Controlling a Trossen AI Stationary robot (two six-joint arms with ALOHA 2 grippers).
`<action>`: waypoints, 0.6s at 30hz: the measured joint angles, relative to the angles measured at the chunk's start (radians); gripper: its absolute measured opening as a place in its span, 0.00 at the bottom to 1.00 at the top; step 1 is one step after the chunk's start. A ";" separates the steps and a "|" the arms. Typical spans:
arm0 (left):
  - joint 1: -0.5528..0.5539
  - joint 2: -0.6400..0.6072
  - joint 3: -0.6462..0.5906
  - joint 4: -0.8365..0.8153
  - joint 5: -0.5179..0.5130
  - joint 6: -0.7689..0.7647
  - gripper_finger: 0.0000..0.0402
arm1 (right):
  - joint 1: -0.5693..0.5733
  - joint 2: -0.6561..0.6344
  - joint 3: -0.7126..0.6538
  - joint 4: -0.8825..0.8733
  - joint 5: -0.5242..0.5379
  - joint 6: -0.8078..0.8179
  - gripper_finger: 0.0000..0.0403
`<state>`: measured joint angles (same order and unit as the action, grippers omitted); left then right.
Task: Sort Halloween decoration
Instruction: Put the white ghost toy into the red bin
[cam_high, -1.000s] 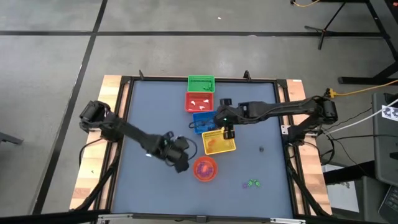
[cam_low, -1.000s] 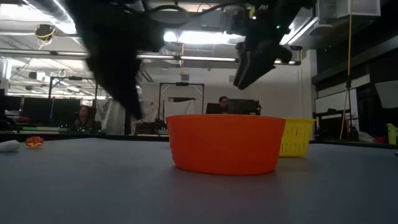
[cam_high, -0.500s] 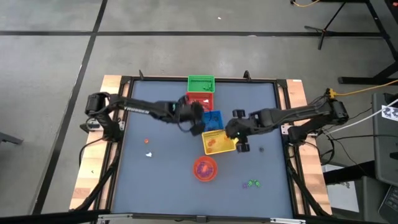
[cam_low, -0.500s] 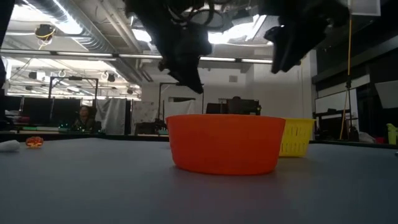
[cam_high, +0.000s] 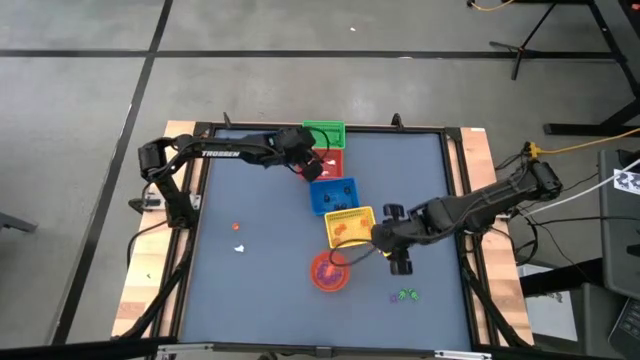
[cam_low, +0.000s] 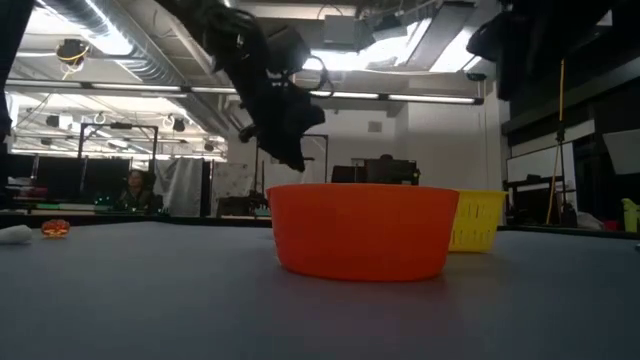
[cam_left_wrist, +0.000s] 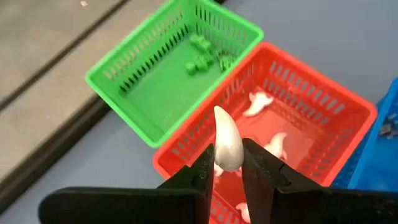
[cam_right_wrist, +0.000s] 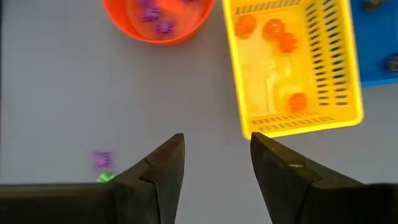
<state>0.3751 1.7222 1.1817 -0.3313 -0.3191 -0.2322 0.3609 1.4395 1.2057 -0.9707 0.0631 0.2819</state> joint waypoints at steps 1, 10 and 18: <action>0.006 0.000 -0.011 0.008 0.016 -0.001 0.11 | 0.013 0.000 0.000 0.000 0.000 0.012 0.46; 0.001 0.000 -0.064 0.107 0.034 0.002 0.11 | 0.097 0.000 0.000 0.001 0.004 0.133 0.46; -0.023 0.000 -0.065 0.148 0.034 0.077 0.11 | 0.147 0.001 -0.001 0.018 0.004 0.140 0.46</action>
<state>0.3522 1.7222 1.1172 -0.1830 -0.2851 -0.1554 0.5080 1.4406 1.2049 -0.9528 0.0673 0.4221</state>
